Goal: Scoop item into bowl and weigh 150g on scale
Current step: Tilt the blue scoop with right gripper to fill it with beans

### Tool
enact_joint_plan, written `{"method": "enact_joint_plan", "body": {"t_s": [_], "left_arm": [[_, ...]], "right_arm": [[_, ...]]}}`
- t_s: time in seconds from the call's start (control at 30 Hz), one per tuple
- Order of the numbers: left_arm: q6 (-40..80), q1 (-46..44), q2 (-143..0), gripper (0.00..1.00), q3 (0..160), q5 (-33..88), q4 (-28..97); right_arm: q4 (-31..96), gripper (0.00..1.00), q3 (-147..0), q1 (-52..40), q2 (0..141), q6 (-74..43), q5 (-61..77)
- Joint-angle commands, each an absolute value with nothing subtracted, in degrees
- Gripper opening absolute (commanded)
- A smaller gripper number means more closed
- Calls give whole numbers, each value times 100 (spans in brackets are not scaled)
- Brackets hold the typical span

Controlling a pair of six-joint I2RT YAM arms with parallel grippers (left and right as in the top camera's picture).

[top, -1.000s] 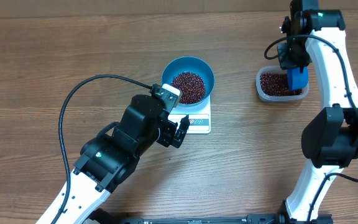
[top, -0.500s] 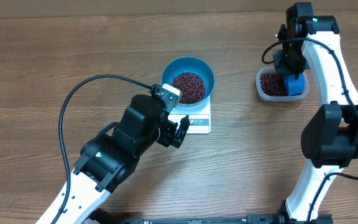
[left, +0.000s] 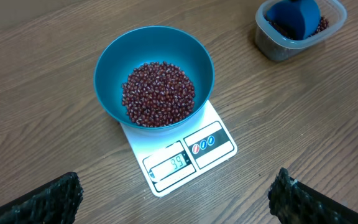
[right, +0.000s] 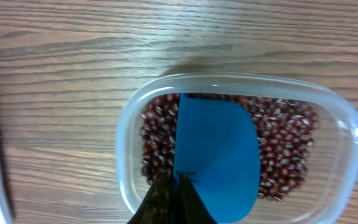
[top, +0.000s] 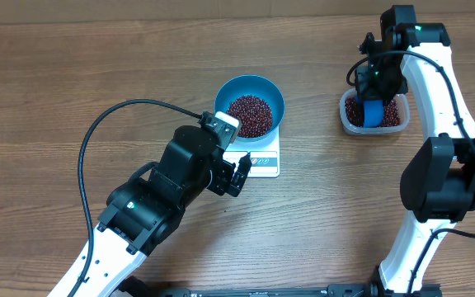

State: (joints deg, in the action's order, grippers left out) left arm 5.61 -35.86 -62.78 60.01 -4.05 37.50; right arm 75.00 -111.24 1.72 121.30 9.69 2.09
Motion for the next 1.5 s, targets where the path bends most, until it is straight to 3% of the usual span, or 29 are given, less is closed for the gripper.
{"method": "enact_joint_plan", "body": {"t_s": [0.0,0.77,1.03,1.47], "left_arm": [[513,-3559,-6213,100,5994,-353,3747],[515,-3559,-6213,99,5994,-353,3745],[513,-3559,-6213,99,5994,-355,3747],[513,-3559,-6213,100,5994,-355,3747]], "right_arm": [[7459,4,-11096,235,12154,985,836],[7693,4,-11093,1925,12154,1100,3146],[8029,4,-11093,2349,12154,1820,4139],[8202,4,-11107,2633,12151,2152,4471]]}}
